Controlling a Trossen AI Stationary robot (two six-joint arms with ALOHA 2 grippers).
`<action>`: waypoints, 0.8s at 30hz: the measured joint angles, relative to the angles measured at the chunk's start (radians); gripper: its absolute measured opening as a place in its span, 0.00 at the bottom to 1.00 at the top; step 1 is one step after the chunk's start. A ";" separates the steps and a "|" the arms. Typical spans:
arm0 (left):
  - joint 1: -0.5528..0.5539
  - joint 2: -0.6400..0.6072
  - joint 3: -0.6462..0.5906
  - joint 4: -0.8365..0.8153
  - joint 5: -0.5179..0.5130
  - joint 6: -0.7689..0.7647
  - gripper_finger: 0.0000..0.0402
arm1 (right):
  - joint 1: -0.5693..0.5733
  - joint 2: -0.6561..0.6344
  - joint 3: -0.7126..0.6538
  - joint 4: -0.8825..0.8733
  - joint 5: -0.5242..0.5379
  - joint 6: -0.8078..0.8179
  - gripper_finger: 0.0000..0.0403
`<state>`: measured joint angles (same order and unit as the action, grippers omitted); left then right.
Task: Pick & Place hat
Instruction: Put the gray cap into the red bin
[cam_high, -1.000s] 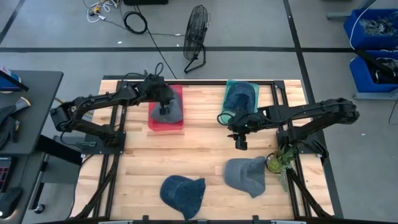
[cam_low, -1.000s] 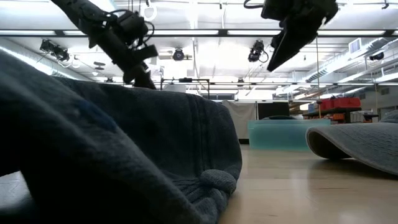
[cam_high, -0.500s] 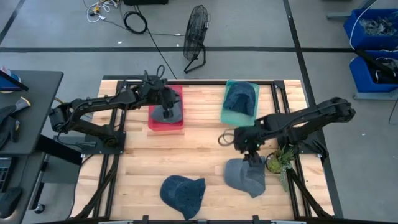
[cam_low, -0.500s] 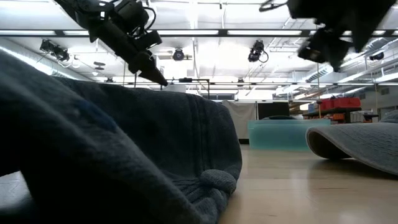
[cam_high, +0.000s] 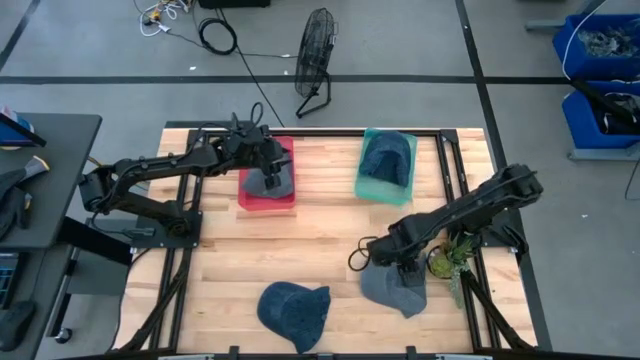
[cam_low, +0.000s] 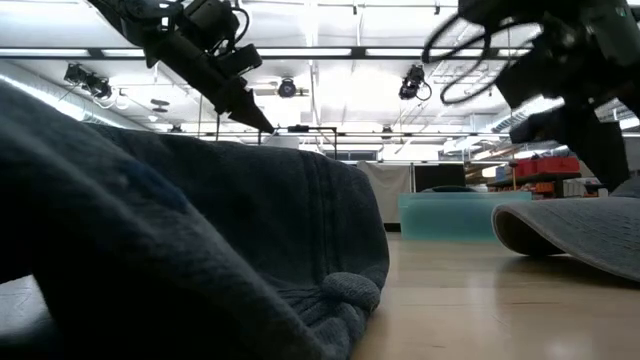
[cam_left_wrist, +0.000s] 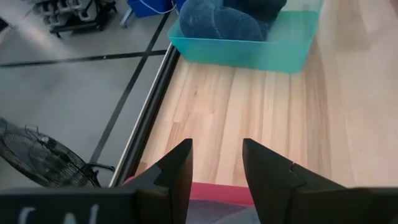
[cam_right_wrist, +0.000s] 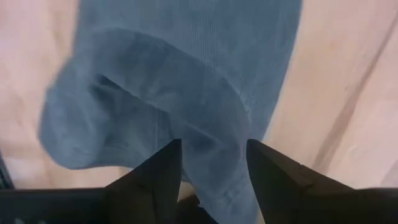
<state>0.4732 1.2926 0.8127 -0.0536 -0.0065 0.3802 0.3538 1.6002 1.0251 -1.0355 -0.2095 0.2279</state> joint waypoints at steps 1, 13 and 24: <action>0.000 0.000 0.000 0.000 0.000 -0.008 0.35 | 0.005 0.017 0.000 -0.002 0.001 0.000 0.45; -0.016 0.000 0.000 0.000 0.003 -0.021 0.35 | 0.005 0.054 0.004 -0.038 0.017 0.081 0.05; -0.136 0.000 0.000 0.047 0.004 -0.136 0.35 | -0.094 -0.043 0.045 -0.047 0.310 0.236 0.02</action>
<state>0.3372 1.2930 0.8124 -0.0067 -0.0027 0.2444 0.2601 1.5571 1.0706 -1.0827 0.1006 0.4639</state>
